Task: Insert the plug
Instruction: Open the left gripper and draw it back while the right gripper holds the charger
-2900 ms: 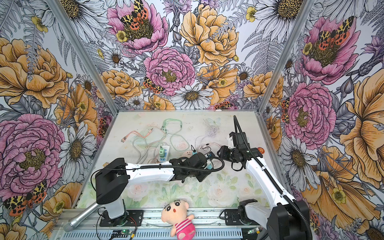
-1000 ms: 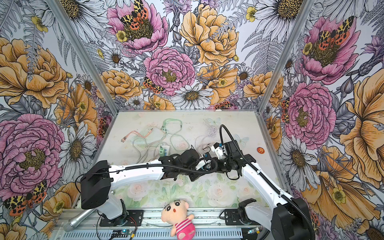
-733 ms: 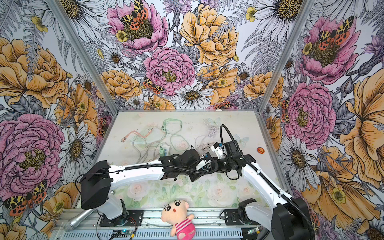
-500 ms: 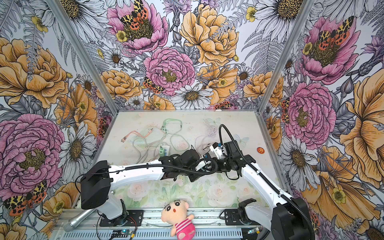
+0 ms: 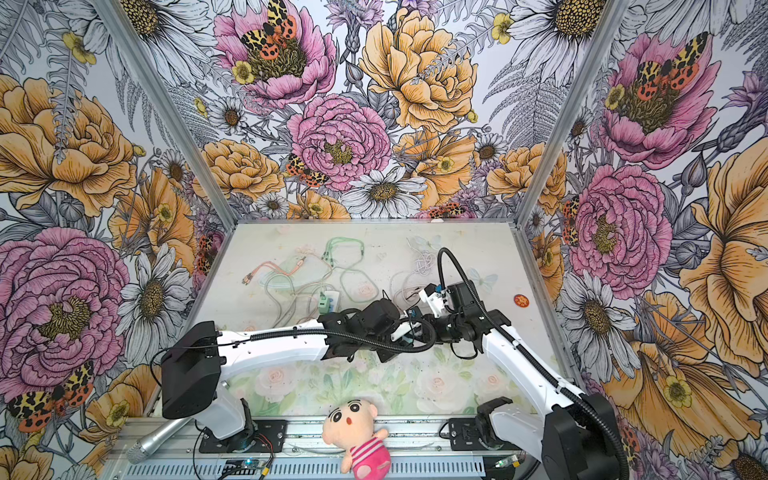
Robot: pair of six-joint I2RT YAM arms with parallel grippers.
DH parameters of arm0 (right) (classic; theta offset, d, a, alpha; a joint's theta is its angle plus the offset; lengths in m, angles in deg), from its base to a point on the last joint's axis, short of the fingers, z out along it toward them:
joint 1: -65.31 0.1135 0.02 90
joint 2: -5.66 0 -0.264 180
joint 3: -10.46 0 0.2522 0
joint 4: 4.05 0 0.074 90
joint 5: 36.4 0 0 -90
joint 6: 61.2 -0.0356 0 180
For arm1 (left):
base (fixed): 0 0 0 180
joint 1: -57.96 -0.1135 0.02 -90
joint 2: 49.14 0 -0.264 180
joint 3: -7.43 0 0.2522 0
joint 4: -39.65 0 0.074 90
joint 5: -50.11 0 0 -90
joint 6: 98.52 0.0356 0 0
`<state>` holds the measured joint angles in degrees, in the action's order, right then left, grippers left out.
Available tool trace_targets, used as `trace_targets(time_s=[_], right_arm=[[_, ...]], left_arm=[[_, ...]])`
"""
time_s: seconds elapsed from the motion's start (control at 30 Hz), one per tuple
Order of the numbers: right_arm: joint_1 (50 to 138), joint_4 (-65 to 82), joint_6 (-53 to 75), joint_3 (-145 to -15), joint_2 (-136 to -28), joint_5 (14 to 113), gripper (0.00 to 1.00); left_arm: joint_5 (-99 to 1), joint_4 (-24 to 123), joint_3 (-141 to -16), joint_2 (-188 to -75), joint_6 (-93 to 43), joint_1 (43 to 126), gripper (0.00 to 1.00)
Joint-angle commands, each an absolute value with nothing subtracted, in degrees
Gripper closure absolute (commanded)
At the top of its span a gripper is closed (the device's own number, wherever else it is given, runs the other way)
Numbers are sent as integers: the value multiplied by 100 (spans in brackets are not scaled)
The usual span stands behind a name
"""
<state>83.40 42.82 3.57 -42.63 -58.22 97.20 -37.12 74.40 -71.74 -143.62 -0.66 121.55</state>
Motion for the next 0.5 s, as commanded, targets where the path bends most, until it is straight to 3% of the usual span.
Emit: trace_targets(time_s=[0.0,0.33,0.4,0.47], right_arm=[[8436,4408,147,-4238,-5739,9455,100],[8325,4570,-84,-4937,-5613,8476,100],[8312,4704,-88,-5149,-5578,8142,100],[8298,4733,-128,-5297,-5534,7930,100]], left_arm=[[-3413,7065,-7356,-14088,-25,12020,39],[-2999,7002,-6484,-13017,-1138,11586,34],[-3002,7002,-6342,-12847,-1534,11291,39],[-3085,7001,-6265,-12803,-1859,10965,51]])
